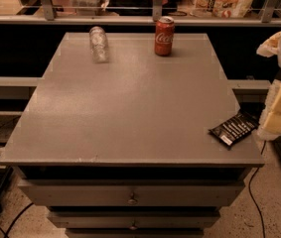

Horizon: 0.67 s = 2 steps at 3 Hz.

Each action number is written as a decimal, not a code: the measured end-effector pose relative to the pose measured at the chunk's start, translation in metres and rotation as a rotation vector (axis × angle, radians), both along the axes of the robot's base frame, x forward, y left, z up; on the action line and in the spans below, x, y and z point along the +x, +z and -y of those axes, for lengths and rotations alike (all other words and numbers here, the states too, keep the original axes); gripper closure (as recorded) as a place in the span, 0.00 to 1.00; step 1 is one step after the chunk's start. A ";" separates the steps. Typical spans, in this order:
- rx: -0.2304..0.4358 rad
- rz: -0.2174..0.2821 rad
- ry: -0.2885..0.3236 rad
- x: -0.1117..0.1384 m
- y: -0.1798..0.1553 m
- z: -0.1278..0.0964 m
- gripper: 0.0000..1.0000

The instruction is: Move rxbar chocolate near water bottle

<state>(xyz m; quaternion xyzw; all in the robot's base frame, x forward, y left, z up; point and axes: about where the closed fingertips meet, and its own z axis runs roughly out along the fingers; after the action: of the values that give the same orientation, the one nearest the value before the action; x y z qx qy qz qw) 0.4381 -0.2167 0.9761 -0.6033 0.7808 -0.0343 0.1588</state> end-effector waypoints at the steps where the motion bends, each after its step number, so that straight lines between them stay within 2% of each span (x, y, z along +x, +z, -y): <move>1: 0.000 0.000 0.000 0.000 0.000 0.000 0.00; 2: 0.011 0.007 0.000 0.001 0.001 -0.001 0.00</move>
Offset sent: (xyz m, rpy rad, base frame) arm 0.0021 0.0018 -0.0023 0.0440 -0.0047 0.0022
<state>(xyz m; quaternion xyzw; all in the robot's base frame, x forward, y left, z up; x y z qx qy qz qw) 0.4387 -0.2159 0.9768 -0.6025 0.7803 -0.0321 0.1646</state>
